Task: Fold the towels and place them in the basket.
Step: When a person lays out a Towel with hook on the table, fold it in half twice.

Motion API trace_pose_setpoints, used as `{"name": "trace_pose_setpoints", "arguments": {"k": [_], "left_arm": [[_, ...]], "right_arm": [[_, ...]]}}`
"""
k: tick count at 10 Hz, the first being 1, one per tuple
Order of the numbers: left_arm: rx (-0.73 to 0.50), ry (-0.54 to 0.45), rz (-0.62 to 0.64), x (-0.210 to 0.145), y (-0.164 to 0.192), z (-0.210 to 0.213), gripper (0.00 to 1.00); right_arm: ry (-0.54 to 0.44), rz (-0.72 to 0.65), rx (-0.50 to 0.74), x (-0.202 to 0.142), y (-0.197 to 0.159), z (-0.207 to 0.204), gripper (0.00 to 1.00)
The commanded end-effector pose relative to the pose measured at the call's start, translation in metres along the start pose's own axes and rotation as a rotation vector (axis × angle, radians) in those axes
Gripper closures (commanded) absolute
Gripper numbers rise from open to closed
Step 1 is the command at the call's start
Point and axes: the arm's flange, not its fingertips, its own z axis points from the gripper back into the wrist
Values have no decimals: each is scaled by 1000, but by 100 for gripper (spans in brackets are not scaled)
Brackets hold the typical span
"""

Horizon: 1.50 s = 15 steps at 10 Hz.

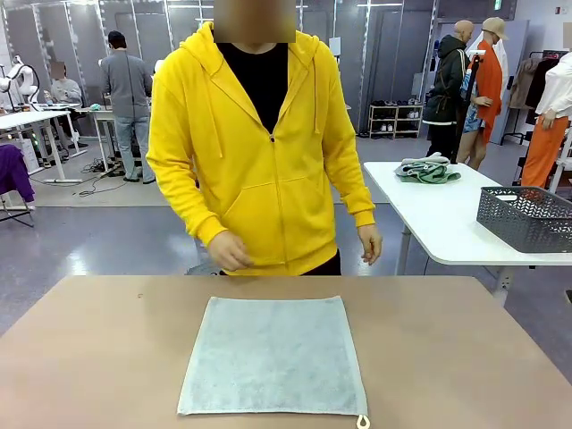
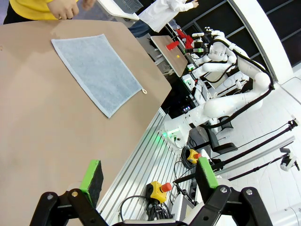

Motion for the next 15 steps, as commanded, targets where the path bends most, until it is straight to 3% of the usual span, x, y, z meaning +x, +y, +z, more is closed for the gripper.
{"name": "trace_pose_setpoints", "arguments": {"k": [1, 3, 6, 9, 12, 13, 15], "left_arm": [[0, 0, 0, 0, 0, 0, 0], [113, 93, -106, 6, -29, 5, 0], [264, 326, -243, 30, -72, -16, 0], [466, 724, -477, 50, -122, -97, 0], [581, 1054, -627, 51, -134, -188, 0], [620, 1102, -677, 48, -130, -213, 0], [599, 1114, -700, 48, -125, -250, 0]], "right_arm": [[0, 0, 0, 0, 0, 0, 0], [83, 134, -94, 2, 29, 0, 0], [310, 339, -251, 13, 85, -25, 0], [638, 643, -506, 15, 149, -99, 0], [852, 830, -639, 4, 178, -177, 0], [896, 883, -708, 2, 179, -198, 0], [939, 905, -688, 2, 177, -233, 0]]}}
